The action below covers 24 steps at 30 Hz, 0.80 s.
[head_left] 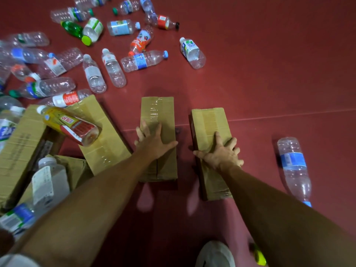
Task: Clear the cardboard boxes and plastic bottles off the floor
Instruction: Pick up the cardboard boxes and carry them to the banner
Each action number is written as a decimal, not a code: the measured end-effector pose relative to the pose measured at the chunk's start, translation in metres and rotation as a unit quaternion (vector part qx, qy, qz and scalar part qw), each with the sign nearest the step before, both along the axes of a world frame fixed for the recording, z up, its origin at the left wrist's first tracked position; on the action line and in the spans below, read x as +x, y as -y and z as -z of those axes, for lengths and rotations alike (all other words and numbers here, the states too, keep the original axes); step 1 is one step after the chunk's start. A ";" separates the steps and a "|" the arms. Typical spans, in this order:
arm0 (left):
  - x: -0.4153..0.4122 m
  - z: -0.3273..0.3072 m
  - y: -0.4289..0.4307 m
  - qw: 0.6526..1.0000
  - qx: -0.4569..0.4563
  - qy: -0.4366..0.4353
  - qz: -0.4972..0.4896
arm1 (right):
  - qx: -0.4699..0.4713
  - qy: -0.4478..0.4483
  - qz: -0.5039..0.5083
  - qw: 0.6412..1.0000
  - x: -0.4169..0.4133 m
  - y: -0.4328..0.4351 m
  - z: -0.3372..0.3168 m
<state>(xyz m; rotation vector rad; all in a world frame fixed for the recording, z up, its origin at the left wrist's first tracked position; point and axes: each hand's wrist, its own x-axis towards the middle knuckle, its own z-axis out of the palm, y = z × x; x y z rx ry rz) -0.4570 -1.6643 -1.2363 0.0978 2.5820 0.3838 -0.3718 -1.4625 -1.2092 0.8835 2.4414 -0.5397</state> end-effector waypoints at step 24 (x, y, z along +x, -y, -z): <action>0.032 -0.001 0.018 0.999 0.013 0.013 0.039 | -0.037 0.021 0.003 0.999 0.000 0.002 0.002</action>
